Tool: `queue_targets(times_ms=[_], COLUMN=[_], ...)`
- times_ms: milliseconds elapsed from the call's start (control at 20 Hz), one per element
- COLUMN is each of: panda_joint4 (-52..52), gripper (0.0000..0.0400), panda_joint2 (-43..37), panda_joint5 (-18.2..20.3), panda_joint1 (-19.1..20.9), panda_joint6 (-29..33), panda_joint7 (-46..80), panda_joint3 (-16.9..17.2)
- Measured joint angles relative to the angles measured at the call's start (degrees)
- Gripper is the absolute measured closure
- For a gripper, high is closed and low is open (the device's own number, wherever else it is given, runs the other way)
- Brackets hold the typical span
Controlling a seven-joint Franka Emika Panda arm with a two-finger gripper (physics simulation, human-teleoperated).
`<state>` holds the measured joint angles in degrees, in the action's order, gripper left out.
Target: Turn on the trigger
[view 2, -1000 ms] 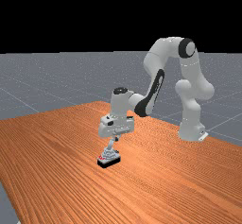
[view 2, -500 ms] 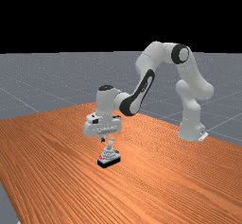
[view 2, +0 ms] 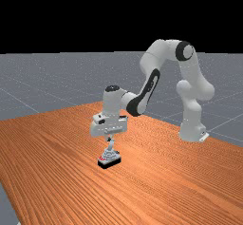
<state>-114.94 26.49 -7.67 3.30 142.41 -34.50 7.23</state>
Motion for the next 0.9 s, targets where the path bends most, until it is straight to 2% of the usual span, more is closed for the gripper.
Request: queue_targets(times_ms=[50, 450, 500, 550, 650, 700, 850, 900], panda_joint4=[-1.07, -5.32, -5.45, -5.63, -5.93, -6.08, -6.64, -5.78], gripper=[0.0400, 0.0400, 0.0400, 0.0400, 0.0396, 0.0387, 0.0395, 0.0398], panda_joint2=[-0.68, -3.19, -3.18, -3.32, -3.49, -3.63, -3.96, -3.73], panda_joint5=[1.43, 0.80, -2.86, -3.21, -2.97, -0.65, -0.81, -0.68], panda_joint1=[1.48, 1.21, -1.52, -1.82, -1.82, -0.09, -0.14, -0.44], panda_joint6=[0.62, 2.33, 2.11, 2.09, 2.14, 2.41, 2.66, -0.05], panda_joint7=[-3.75, -3.59, 2.31, 3.21, 3.92, 0.40, 0.62, 1.63], panda_joint3=[-1.34, -1.17, 1.09, 1.30, 1.24, -0.22, -0.14, 0.07])
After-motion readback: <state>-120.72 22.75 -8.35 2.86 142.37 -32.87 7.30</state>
